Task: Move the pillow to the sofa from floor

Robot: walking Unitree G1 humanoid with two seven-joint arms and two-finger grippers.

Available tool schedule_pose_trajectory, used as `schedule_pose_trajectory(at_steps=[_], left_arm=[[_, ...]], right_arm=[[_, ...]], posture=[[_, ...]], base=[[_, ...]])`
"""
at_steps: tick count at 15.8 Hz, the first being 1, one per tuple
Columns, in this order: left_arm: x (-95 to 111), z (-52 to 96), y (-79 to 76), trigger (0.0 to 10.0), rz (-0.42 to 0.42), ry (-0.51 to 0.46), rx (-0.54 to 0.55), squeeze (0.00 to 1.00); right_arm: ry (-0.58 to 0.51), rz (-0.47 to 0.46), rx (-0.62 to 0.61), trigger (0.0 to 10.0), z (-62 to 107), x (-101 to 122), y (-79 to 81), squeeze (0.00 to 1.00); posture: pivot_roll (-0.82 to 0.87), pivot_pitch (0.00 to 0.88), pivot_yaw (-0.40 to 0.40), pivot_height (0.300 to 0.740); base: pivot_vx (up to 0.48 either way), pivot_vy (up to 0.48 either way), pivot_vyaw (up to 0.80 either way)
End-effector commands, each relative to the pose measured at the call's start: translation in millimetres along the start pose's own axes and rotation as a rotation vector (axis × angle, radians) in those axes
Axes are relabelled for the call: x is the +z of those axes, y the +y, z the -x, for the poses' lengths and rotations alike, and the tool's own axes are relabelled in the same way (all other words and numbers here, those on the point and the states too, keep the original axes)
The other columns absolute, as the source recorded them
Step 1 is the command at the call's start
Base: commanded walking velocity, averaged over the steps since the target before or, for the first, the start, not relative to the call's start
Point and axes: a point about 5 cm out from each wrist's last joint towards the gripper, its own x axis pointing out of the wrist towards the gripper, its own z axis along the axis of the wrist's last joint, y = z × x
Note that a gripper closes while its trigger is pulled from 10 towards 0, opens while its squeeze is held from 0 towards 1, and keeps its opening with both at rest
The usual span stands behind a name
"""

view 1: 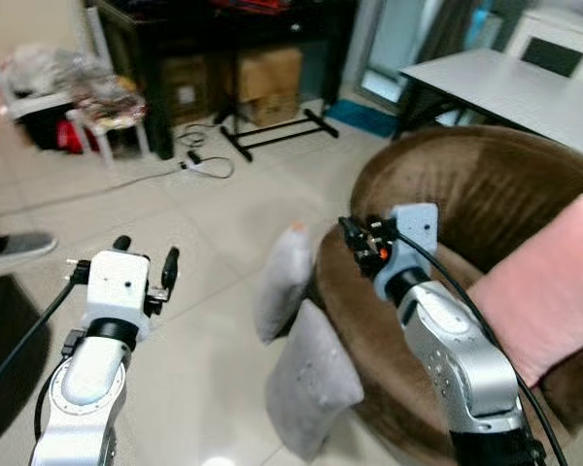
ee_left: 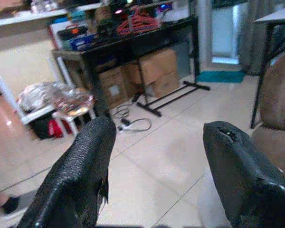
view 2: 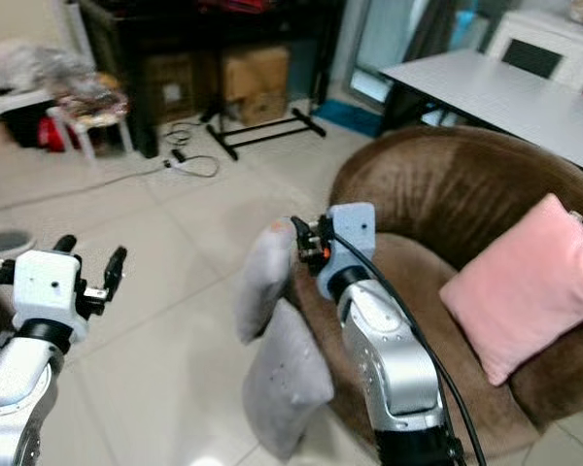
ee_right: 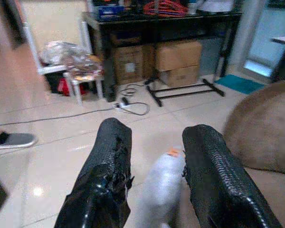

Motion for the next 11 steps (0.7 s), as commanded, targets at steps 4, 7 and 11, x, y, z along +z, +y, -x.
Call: schedule_pose_trajectory(at_steps=[4, 7, 11], left_arm=[[0.4, 0.3, -3.8, 10.0, 0.000, 0.002, -0.016, 0.00], [-0.7, 0.8, -3.1, 10.0, 0.002, 0.007, 0.000, 0.00], [-1.9, 0.9, -1.2, 10.0, -0.021, 0.010, 0.022, 0.00]], right_arm=[[0.009, -0.004, -0.018, 10.0, 1.1, 0.0, -5.7, 0.00], [0.024, 0.004, -0.012, 10.0, 1.7, -2.4, -5.6, 0.00], [0.015, 0.005, -0.017, 10.0, 4.1, -2.9, -6.9, 0.00]], posture=[[-0.05, 0.000, -0.070, 0.740], [-0.05, 0.000, -0.071, 0.740], [-0.06, 0.000, -0.070, 0.695]], base=[[0.351, 0.000, 0.00], [0.087, 0.000, 0.00], [0.000, 0.000, 0.00]])
